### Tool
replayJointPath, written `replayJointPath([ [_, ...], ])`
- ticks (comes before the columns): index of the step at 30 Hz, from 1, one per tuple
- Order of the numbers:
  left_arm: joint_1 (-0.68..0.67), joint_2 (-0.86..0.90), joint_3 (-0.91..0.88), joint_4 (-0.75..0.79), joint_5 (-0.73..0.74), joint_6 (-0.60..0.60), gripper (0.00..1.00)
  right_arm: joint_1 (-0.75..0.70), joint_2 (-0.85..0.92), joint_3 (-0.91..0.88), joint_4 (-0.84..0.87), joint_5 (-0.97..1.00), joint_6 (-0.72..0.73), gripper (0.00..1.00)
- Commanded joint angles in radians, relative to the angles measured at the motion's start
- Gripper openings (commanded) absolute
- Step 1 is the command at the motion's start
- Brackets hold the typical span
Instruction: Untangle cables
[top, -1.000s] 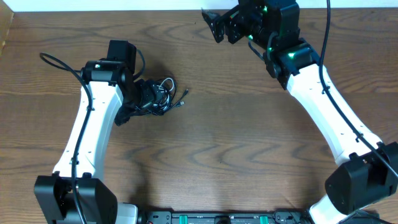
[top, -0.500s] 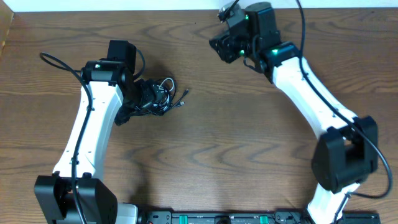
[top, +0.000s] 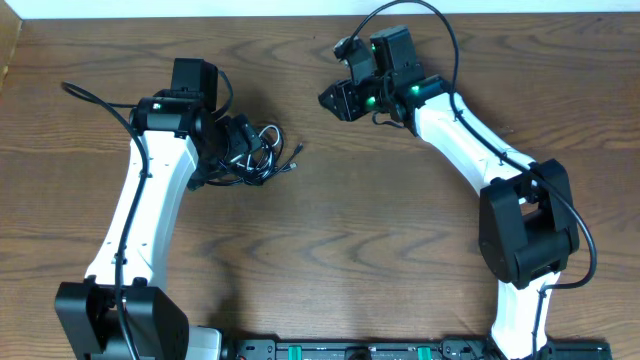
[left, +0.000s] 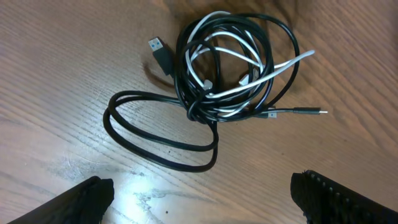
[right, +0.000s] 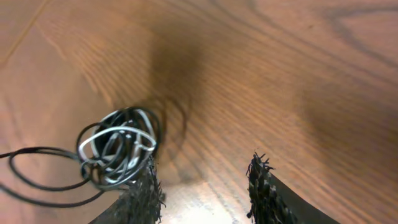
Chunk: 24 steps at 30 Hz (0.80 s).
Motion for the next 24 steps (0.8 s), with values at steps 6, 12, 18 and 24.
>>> replayJointPath([
  [6,0.008,-0.002,0.011,0.018,-0.028,-0.006,0.73,0.039,0.019,0.005,0.031,-0.079,0.042,0.65],
  [12,0.001,0.000,-0.035,-0.074,-0.032,-0.212,0.51,0.072,0.054,0.005,0.076,-0.081,0.133,0.75],
  [18,-0.010,0.004,-0.124,-0.027,-0.042,-0.225,0.77,0.112,0.082,0.005,0.132,-0.080,0.133,0.80],
  [24,-0.010,0.005,-0.229,0.142,-0.059,-0.346,0.78,0.146,0.117,0.005,0.212,-0.053,0.134,0.82],
])
